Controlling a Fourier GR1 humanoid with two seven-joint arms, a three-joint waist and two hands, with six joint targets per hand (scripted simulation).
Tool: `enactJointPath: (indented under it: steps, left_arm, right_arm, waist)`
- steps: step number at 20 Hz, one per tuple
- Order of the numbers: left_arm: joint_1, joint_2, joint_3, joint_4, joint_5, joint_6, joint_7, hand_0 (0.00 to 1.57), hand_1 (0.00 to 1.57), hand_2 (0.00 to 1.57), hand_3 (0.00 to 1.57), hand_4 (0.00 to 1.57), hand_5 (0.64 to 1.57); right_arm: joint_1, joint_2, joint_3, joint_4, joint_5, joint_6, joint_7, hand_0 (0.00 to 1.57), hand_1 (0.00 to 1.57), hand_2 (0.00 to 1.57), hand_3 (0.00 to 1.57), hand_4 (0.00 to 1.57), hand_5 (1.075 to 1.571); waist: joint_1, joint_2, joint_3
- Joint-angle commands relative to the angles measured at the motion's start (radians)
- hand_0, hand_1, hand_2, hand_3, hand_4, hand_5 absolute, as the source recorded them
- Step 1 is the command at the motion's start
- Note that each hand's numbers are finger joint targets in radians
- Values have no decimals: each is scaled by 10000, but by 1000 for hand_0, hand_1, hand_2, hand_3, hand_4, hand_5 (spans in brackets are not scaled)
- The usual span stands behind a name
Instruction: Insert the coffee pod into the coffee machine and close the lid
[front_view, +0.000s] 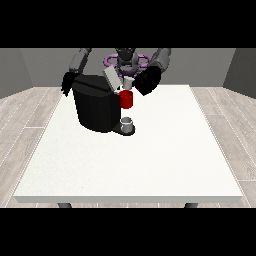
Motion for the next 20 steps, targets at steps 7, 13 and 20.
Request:
enactJointPath:
  steps: [7,13,20]
  left_arm:
    - [-1454,784,692,478,537,-262,354,1458,1458,1476,1374,596,1571]
    - [-1986,1148,284,584,152,-488,379,1422,1422,1461,1333,634,1571]
    - [-1791,1284,528,896,321,-322,-141,1418,1418,1461,1352,664,1571]
  right_arm:
    - [-348,-153,118,622,80,754,-1066,0,0,0,0,279,1571]
    - [-1241,-123,-183,948,-32,390,-606,0,0,0,0,173,1571]
    - [-1454,-427,-394,1180,-280,832,-561,0,0,0,0,191,1571]
  waist:
    - [-86,1033,6]
    - [-34,1280,6]
    - [-70,1655,3]
